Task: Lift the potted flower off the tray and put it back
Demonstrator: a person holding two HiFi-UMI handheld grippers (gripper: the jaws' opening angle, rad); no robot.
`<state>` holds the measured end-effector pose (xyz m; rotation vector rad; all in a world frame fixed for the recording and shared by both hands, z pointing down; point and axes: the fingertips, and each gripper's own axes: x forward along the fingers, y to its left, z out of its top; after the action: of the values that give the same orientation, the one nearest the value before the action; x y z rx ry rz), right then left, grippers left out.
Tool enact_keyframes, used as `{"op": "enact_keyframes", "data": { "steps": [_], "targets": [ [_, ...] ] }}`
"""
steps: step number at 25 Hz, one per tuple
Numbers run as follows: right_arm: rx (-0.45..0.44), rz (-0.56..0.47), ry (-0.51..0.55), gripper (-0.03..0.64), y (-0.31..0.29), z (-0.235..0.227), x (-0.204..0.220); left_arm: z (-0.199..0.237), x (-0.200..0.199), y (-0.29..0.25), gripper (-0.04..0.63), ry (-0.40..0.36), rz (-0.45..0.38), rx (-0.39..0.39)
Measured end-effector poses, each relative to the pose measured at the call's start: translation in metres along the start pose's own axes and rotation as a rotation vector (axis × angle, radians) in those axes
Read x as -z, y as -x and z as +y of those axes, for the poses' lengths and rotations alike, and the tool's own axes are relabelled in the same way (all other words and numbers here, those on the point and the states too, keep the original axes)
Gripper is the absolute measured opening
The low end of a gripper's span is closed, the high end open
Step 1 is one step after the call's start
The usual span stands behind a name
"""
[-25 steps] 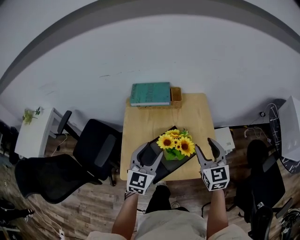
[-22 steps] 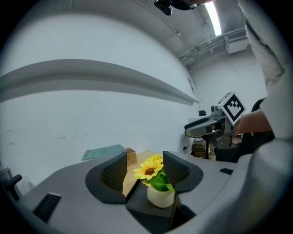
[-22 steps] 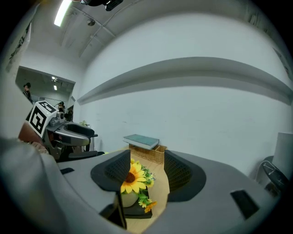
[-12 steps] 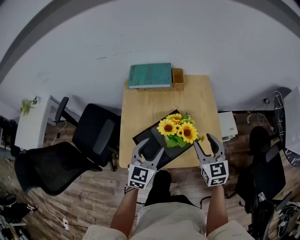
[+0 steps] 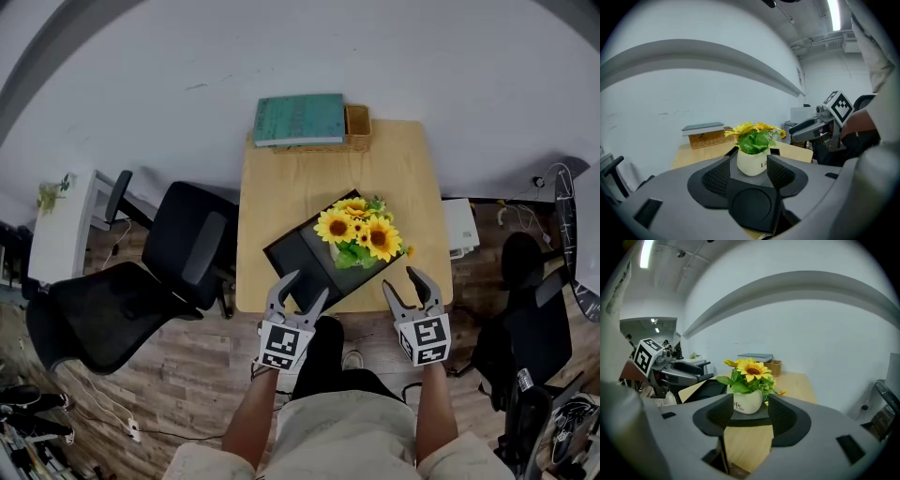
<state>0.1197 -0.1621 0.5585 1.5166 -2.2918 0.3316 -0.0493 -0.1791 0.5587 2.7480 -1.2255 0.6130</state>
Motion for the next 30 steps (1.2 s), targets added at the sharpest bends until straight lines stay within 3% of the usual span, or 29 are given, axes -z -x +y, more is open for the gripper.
{"op": "enact_keyframes", "data": {
  "steps": [15,30],
  "targets": [
    [-0.035,0.024,0.012,0.232,0.002,0.018,0.011,-0.014,0.017,0.015,0.236,0.009,0.028,0.011],
    [-0.073,0.046,-0.004,0.259,-0.035,0.010,0.012,-0.002,0.016,-0.030,0.252,-0.025,0.076,0.080]
  ]
}}
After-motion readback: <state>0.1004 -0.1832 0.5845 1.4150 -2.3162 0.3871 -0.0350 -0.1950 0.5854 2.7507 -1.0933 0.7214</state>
